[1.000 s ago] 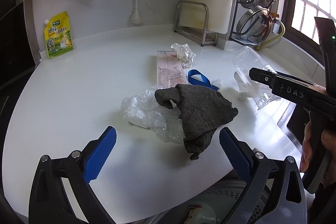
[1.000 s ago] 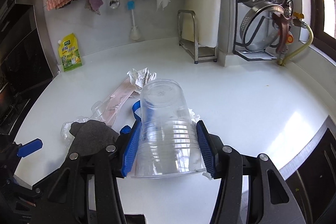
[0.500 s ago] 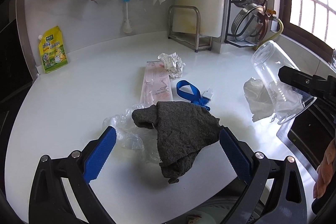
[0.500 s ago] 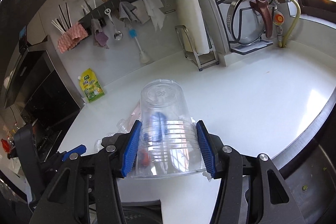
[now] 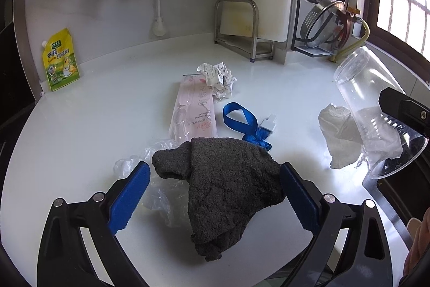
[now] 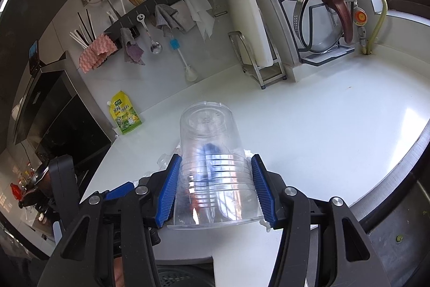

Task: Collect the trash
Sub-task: 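Lift the clear cup with the right tool while the left tool grasps the grey cloth, then hold the clear cup in the right tool while the left tool releases the grey cloth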

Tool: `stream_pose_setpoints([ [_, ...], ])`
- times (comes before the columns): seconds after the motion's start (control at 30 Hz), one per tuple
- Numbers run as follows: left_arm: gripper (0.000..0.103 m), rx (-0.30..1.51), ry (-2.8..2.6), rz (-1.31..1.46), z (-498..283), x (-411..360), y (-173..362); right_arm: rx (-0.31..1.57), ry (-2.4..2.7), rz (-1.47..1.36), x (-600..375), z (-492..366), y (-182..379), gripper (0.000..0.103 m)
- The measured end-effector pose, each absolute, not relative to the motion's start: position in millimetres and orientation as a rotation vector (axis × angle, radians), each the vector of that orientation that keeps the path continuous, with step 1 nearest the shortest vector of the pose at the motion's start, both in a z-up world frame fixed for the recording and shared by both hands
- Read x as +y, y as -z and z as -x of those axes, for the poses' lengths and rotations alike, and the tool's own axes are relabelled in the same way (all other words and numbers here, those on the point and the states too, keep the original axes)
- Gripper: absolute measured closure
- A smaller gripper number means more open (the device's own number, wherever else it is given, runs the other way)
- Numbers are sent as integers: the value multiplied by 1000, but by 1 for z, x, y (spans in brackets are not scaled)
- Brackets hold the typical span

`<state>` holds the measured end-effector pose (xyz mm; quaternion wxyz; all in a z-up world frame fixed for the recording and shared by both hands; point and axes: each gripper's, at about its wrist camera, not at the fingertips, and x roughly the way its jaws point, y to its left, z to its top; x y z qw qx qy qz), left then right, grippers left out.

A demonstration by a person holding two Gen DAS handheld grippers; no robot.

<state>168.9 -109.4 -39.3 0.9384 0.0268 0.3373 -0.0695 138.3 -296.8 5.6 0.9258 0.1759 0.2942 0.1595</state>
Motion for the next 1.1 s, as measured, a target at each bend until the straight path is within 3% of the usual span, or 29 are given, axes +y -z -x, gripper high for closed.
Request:
stream_pose_setpoints([
  [0.07,28,697,136,-68,-170,-111,42,608,-324,-360,-297,-139,-4,52],
  [0.23,49,688,128,-86,-168,-110,44,623,-313,-355,-297,-141,-1,52],
  [0.3,65,675,126,-99,-167,-110,41,629,-313,-356,-297,-142,0,52],
  [0.4,78,672,132,-112,-168,-108,38,630,-315,-353,-296,-142,1,52],
  [1.1,84,572,235,-38,-145,-73,-36,585,-318,-343,-293,-131,-9,52],
])
